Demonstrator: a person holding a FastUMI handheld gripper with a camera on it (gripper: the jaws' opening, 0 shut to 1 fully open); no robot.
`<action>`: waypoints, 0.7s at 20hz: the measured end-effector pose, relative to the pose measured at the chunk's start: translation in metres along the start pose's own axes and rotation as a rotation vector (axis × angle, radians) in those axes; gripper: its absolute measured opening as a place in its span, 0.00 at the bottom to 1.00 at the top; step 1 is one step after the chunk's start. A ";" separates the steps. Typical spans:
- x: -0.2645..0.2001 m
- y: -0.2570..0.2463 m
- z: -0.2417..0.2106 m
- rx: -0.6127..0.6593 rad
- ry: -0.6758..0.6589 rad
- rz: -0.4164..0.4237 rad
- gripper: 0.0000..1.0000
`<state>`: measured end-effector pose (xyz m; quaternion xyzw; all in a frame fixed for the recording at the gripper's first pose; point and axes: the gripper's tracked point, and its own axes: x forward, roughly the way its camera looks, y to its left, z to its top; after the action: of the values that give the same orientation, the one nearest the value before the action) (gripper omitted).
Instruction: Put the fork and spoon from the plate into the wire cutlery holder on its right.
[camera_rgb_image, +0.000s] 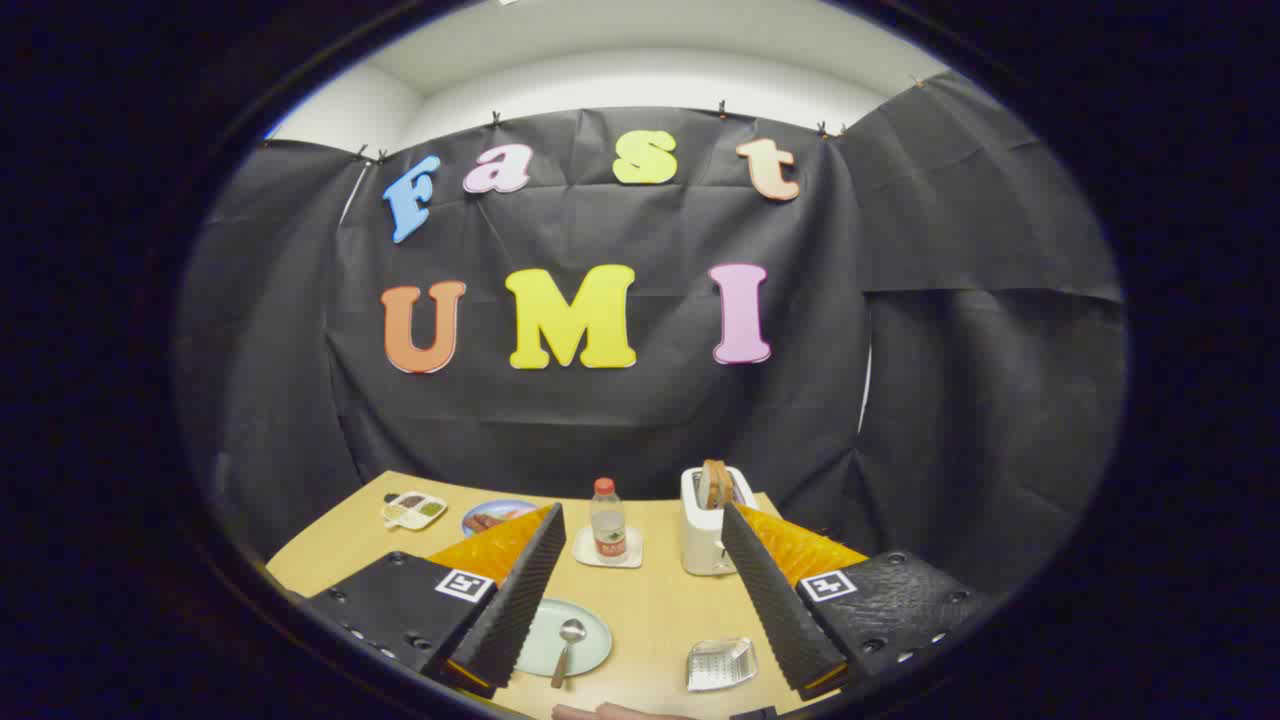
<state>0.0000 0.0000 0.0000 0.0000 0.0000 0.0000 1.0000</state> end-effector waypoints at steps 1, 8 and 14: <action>0.002 0.001 -0.006 -0.003 0.015 0.006 0.95; 0.009 0.019 -0.034 -0.041 0.082 0.068 0.95; 0.012 0.039 -0.066 -0.059 0.121 0.096 0.95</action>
<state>0.0123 0.0390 -0.0658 -0.0294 0.0606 0.0481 0.9966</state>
